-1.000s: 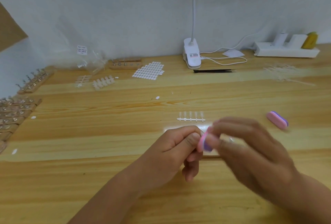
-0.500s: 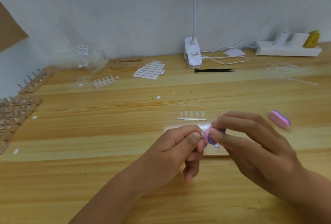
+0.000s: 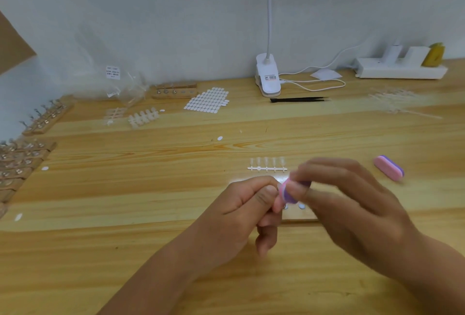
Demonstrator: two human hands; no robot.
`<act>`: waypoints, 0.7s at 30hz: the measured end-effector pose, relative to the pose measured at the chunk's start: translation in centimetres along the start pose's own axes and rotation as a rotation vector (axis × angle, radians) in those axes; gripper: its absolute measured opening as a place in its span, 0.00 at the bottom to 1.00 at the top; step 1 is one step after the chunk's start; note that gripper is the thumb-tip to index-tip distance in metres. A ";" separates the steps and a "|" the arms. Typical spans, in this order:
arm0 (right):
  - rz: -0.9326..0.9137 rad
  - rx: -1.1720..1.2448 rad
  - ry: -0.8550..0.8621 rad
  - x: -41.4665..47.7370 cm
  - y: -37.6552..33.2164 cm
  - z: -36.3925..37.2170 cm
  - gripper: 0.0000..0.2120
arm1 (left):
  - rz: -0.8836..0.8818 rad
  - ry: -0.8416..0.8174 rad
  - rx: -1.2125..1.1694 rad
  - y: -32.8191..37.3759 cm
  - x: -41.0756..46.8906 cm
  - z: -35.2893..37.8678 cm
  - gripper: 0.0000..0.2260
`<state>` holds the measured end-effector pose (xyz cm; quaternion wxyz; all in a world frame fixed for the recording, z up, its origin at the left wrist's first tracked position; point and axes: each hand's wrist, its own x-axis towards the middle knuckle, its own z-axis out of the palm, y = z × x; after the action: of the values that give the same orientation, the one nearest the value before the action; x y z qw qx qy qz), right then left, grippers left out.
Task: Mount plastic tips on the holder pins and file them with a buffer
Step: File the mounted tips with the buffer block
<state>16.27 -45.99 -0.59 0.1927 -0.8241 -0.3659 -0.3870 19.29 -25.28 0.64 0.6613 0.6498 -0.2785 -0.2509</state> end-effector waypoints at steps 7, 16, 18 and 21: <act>-0.053 0.027 0.003 -0.2 -0.9 0.6 0.11 | -0.011 0.004 0.016 -0.1 0.0 0.1 0.14; -0.049 0.025 0.010 -0.4 -0.8 0.4 0.13 | 0.005 -0.012 0.014 -0.1 -0.1 0.2 0.13; 0.011 -0.018 0.024 -0.3 0.3 0.0 0.20 | 0.005 -0.021 0.006 0.0 -0.1 0.1 0.13; 0.046 -0.032 0.037 -0.6 0.6 0.3 0.22 | -0.006 -0.035 -0.010 -0.1 0.0 0.2 0.13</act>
<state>16.60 -46.50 -1.22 0.1948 -0.8280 -0.3371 -0.4035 19.11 -25.42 0.57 0.6587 0.6430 -0.2868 -0.2655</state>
